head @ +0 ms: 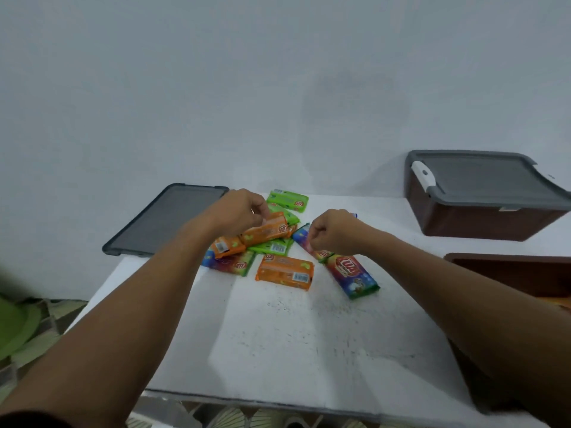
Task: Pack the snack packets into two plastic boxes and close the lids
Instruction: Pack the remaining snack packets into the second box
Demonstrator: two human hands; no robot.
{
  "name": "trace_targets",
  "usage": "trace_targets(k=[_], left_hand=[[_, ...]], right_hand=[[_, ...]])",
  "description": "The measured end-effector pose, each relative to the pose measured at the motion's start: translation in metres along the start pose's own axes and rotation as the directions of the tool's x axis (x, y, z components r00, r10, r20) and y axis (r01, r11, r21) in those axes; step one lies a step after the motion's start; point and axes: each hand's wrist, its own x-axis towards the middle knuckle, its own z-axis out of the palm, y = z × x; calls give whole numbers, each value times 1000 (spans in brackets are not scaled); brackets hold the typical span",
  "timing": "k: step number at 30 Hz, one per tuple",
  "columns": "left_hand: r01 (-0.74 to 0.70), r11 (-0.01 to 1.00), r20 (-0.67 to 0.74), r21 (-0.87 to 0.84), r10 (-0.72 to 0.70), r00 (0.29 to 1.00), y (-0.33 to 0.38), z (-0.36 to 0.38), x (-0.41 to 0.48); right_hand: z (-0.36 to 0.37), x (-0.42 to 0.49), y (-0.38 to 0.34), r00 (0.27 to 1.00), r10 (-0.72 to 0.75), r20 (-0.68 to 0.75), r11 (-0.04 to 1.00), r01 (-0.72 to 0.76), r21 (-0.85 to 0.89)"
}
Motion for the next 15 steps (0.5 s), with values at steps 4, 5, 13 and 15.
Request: trace_targets(k=[4,5,13,15], left_hand=[[10,988,80,154,-23,997,-22,16,13],[6,983,97,185,-24,995,-25,21,15],[-17,949,114,314,-20,993,-43,41,26],[-21,955,83,294,-4,997,-46,40,27]], right_hand=[[29,23,-14,999,-13,50,995,18,-97],[37,28,-18,998,-25,59,990,33,-135],[78,51,-37,998,5,-67,968,-22,-251],[81,52,-38,997,-25,-79,956,1,-292]])
